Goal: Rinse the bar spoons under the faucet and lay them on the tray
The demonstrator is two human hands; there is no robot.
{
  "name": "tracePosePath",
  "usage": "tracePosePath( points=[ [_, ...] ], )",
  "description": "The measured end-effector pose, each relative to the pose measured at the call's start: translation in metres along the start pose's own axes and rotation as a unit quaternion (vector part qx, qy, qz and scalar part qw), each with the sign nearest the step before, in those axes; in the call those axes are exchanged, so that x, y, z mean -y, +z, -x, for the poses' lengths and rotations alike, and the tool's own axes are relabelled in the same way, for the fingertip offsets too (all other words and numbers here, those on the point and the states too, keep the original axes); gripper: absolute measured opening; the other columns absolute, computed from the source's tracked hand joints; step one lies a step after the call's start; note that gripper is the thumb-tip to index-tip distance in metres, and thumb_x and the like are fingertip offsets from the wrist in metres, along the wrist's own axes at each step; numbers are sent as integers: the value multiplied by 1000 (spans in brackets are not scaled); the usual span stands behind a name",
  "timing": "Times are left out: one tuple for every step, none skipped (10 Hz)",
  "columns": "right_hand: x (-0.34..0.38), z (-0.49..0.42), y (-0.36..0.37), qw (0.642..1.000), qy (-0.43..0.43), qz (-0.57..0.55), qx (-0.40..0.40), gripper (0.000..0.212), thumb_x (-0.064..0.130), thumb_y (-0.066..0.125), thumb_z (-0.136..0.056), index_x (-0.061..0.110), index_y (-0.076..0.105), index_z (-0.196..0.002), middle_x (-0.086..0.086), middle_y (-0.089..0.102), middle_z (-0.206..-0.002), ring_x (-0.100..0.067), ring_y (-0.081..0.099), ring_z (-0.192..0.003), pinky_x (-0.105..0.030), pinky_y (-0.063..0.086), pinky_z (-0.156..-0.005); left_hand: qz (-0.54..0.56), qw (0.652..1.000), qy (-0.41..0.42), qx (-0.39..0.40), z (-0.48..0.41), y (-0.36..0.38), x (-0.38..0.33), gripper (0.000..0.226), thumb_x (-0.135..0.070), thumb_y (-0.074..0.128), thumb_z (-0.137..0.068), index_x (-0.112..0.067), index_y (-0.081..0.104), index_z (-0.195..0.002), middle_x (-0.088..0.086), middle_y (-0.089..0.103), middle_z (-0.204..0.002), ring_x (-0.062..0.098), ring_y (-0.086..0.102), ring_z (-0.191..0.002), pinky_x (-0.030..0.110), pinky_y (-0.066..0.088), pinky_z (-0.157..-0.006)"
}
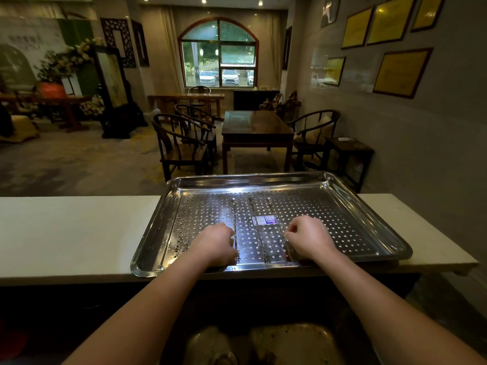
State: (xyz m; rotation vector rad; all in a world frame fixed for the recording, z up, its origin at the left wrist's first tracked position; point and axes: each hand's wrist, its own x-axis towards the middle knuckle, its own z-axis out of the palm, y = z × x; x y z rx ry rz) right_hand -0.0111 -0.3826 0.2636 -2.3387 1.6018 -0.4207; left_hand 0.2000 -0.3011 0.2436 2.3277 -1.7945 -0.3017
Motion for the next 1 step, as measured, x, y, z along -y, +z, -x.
tracePosePath(
  points=[
    [4,3,-10,999,-7,-30,-24,7,22,66,-90,21,73,-89,5,71,-81,-8,65,-70,-27,57,-63,14,1000,-8,-20,2,-5,2,45,-35,66,-78,-20,61,-121,2,61,-120,23,61,-104,41,54,-89]
  ],
)
